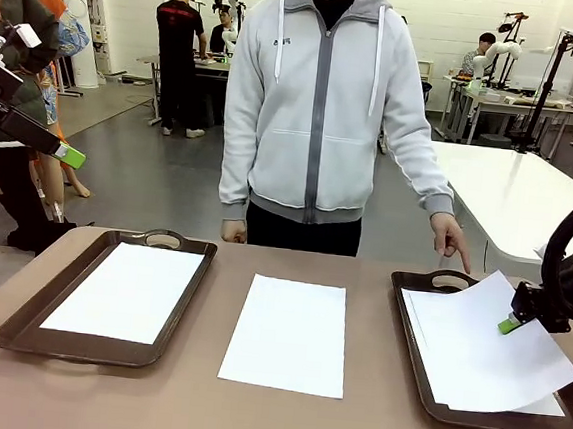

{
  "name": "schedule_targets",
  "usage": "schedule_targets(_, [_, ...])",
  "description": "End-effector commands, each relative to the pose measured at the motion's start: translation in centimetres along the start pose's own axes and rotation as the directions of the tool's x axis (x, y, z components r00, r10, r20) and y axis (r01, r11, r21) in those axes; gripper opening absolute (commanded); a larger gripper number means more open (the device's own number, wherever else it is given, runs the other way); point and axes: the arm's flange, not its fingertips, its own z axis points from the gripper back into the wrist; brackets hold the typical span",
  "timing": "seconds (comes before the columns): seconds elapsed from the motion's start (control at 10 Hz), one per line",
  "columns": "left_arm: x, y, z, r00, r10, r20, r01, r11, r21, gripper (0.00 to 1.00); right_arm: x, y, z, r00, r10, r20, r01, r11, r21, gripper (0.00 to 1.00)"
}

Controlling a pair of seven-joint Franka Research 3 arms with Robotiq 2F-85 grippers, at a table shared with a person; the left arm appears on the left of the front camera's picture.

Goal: Sort the A4 documents.
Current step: Place the A4 Paper in the designated Handle tray.

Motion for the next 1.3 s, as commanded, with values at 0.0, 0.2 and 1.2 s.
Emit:
schedule_targets(0.0, [-0.12, -0.01, -0.14, 1.000, -0.014, -0.007, 0.014, 1.000, 0.005, 1.00, 0.61, 0.35, -0.45, 1.000, -0.027, 0.006, 0.027, 0.999, -0.025, 0.01])
schedule_targets(0.2, [-0.12, -0.01, -0.14, 1.000, -0.014, -0.007, 0.014, 1.000, 0.005, 1.00, 0.78, 0.43, -0.50, 0.999, -0.028, 0.026, 0.028, 0.999, -0.016, 0.01])
schedule_targets(1.2, [-0.12, -0.01, -0.14, 1.000, -0.014, -0.007, 0.014, 1.000, 0.005, 1.00, -0.04, 0.51, -0.45, 0.991, -0.095, 0.097, 0.107, 0.986, -0.131, 0.57])
